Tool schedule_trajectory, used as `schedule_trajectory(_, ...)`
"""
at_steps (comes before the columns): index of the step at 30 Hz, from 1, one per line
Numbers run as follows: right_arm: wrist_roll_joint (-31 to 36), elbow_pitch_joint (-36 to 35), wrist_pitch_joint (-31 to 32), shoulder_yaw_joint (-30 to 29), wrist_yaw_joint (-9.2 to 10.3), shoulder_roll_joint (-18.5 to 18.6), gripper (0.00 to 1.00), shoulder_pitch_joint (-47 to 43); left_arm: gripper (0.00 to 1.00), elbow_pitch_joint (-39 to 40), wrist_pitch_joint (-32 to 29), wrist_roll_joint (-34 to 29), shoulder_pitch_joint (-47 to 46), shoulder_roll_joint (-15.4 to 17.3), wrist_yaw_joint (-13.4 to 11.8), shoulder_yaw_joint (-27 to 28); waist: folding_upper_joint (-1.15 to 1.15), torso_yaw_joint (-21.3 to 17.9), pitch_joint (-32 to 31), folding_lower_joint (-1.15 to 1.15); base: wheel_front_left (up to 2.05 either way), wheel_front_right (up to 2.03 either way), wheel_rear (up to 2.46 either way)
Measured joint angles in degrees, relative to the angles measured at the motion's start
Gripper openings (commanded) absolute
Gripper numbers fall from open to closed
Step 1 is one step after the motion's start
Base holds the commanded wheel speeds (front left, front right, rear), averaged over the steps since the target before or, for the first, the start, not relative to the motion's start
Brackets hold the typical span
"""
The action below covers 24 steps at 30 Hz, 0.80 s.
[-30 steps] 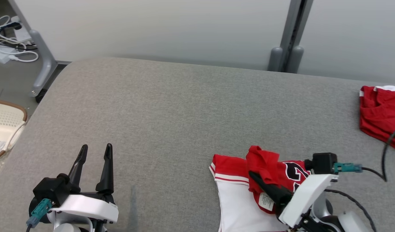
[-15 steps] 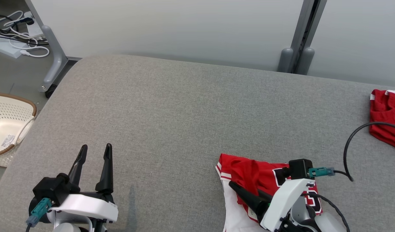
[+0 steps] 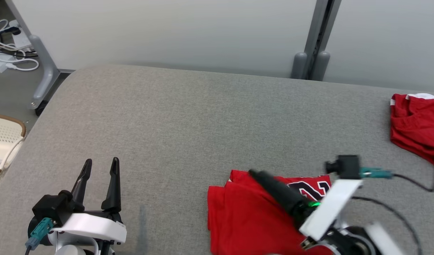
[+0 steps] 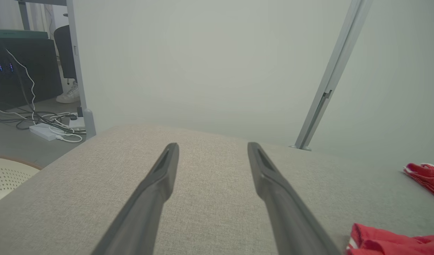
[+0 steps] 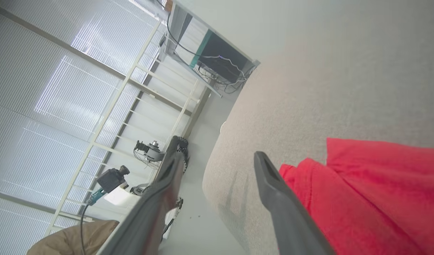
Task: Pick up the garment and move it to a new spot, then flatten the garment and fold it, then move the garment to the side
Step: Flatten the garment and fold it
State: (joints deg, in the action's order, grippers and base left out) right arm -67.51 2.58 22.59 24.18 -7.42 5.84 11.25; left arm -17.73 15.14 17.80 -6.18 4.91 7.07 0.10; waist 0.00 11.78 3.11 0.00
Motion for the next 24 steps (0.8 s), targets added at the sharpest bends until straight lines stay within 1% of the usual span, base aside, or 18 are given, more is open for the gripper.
schedule_trajectory(3,-0.55,-3.86,-2.87,-4.04,0.0,2.85,1.0,-0.32,1.0,0.21,0.0,-0.08,0.02,-0.04,0.0,0.1,0.0,-0.84,-0.02,0.0,0.0,0.0,0.0)
schedule_trajectory(6,0.68,-5.35,-5.6,-8.47,0.0,5.71,1.0,-1.05,1.0,0.32,0.0,-0.09,0.05,-0.05,0.0,0.16,0.0,-1.64,0.05,0.0,0.0,0.0,0.0)
schedule_trajectory(11,3.57,-5.87,-8.23,-14.37,0.0,8.88,1.0,-3.28,1.0,0.46,0.0,-0.1,0.12,-0.27,0.01,0.14,0.0,-2.65,0.04,0.0,0.0,0.0,0.0)
schedule_trajectory(14,7.57,-4.69,-9.24,-17.23,0.0,10.69,1.0,-4.98,1.0,0.53,0.0,-0.18,0.15,-0.37,0.02,0.15,0.0,-3.15,0.02,0.0,0.0,0.0,0.0)
schedule_trajectory(19,13.62,-2.07,-8.82,-18.33,0.0,10.65,1.0,-8.2,1.0,0.6,0.0,-0.24,0.51,-0.46,0.02,0.29,0.0,-3.74,-0.11,0.0,0.0,0.0,0.0)
schedule_trajectory(24,14.74,-1.87,-7.22,-18.29,0.0,8.64,1.0,-8.86,1.0,0.44,0.0,-0.63,0.84,-0.45,0.18,0.34,0.0,-4.39,-0.39,0.0,0.0,0.0,0.0)
